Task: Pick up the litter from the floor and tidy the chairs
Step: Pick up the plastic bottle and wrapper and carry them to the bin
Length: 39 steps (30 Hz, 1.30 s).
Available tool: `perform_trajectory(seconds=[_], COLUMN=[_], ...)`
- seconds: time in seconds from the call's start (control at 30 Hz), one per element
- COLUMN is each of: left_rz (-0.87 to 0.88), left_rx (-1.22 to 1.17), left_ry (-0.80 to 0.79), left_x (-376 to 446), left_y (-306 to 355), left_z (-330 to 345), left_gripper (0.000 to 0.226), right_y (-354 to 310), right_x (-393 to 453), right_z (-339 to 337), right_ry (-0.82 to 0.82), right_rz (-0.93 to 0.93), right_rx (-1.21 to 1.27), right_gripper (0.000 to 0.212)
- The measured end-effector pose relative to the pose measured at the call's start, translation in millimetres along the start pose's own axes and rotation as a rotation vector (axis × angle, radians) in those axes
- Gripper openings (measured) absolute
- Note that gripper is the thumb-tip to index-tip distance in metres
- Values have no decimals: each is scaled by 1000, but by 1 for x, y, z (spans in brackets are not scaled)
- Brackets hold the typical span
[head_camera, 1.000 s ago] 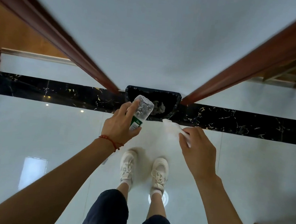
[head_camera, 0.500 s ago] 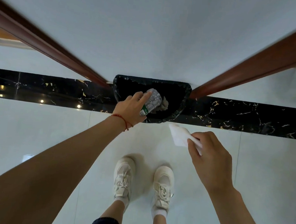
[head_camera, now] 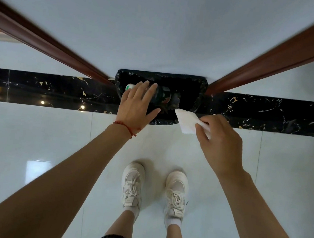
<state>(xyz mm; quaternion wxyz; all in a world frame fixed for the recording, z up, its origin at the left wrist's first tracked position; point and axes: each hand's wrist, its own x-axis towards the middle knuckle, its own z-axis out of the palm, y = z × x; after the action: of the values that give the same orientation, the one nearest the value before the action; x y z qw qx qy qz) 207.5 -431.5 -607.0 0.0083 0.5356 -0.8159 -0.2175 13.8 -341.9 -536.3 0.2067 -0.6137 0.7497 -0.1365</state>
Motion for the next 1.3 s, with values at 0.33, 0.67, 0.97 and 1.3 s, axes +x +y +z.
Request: perform_trajectory(seconds=[0.33, 0.67, 0.97, 1.3], left_rz=[-175, -226, -192, -158], left_rx=[-15, -12, 10, 46], left_ry=[72, 52, 58, 27], left_x=[-85, -92, -123, -178], left_y=[-12, -20, 23, 99], left_z=[-37, -50, -121, -234], left_gripper=[60, 57, 55, 58], right_y=[-33, -39, -65, -92], right_x=[48, 43, -26, -97], right_z=[36, 52, -39, -164], right_ry=[15, -101, -62, -92], right_rz=[-30, 2, -23, 31], right_rx=[-1, -120, -98, -91], right_gripper=[17, 46, 52, 52])
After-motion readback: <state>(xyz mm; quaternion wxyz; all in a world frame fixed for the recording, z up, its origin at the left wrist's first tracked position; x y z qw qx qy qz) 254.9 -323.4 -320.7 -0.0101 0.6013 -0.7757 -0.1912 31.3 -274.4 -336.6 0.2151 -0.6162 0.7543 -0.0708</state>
